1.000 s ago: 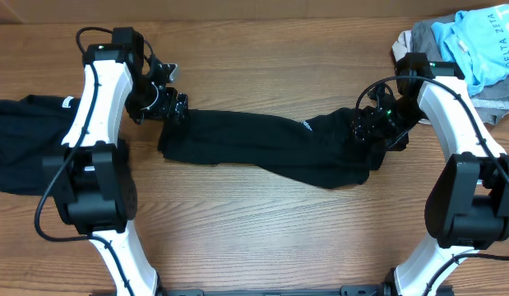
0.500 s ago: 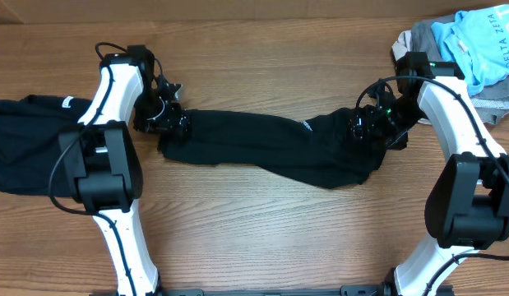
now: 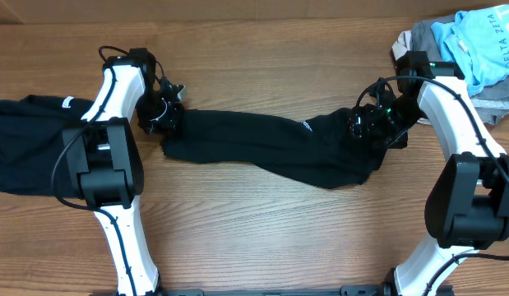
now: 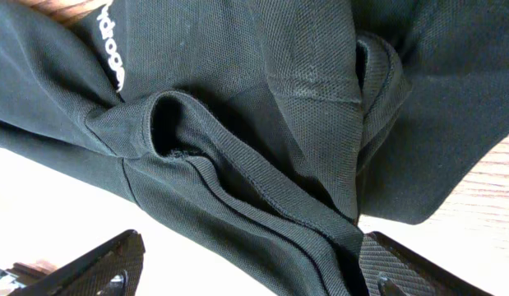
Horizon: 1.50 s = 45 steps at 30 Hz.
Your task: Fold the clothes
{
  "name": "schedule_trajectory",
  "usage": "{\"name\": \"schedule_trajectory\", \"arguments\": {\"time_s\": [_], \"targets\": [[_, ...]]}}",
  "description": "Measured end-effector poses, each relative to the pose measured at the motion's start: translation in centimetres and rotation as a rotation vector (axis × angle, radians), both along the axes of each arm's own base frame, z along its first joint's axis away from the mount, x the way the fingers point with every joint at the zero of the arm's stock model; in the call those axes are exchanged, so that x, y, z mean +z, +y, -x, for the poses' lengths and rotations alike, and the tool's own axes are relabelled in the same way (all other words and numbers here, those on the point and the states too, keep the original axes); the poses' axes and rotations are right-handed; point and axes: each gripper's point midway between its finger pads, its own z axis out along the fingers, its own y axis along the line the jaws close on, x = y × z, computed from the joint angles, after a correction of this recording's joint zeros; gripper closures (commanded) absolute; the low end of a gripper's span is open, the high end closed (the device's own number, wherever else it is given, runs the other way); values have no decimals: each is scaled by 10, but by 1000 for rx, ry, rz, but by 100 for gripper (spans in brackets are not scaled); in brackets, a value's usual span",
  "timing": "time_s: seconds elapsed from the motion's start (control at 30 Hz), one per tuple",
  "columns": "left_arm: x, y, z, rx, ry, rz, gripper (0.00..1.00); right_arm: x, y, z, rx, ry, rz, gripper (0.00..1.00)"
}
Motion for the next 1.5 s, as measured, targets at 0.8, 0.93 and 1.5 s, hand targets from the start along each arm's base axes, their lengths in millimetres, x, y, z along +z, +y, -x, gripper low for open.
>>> {"name": "schedule_trajectory", "arguments": {"time_s": [0.8,0.93,1.5], "targets": [[115,60,-3,206,-192,5,96,-28,59,1,22,-44,-187,96],[115,49,-6,192,-196,8,96,-37,74,12,38,-14,-200,96],[124,-135,-23,-113,-350,83,96,19,68,-16,-1,-96,-234,96]]}}
